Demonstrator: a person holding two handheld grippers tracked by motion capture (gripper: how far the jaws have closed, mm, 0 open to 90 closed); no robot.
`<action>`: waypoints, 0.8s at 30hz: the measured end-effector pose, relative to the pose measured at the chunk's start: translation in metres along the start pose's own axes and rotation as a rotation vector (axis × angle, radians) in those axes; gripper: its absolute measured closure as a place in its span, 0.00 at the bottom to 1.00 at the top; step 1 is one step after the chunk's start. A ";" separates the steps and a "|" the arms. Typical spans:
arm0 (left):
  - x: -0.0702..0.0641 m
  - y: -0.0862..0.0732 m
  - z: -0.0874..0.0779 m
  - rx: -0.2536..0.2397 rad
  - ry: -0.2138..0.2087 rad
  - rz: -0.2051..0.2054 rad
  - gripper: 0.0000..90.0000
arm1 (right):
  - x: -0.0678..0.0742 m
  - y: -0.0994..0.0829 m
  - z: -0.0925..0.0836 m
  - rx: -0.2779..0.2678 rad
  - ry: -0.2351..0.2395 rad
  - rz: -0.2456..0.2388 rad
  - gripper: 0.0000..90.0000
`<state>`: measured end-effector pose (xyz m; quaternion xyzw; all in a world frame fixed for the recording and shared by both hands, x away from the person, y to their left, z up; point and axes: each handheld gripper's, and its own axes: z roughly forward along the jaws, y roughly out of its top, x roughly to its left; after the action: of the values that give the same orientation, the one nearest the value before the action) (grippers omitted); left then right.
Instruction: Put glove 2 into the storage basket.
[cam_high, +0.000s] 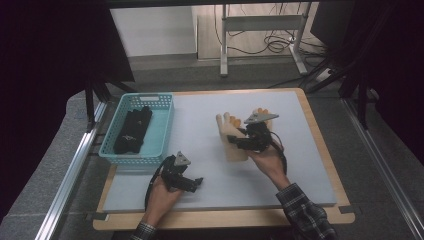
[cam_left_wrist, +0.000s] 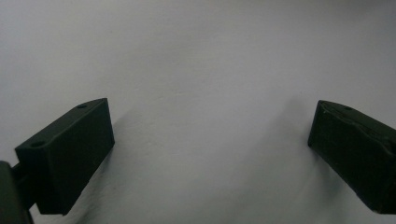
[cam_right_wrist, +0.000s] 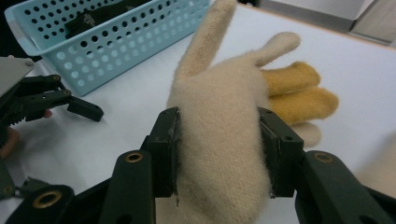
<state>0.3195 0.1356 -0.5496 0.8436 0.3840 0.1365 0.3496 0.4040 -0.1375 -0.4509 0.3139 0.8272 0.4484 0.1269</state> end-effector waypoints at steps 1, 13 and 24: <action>0.000 0.000 0.000 0.001 0.000 0.001 0.01 | 0.004 0.000 0.007 0.006 -0.001 -0.005 0.60; 0.000 0.000 0.000 0.005 0.001 0.007 0.01 | 0.011 -0.023 0.048 0.074 -0.031 -0.014 0.40; 0.000 0.000 0.000 0.005 0.000 0.004 0.01 | -0.013 -0.033 0.016 0.091 -0.038 0.031 0.63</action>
<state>0.3194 0.1359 -0.5494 0.8453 0.3827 0.1362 0.3471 0.4085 -0.1485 -0.4883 0.3405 0.8394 0.4060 0.1209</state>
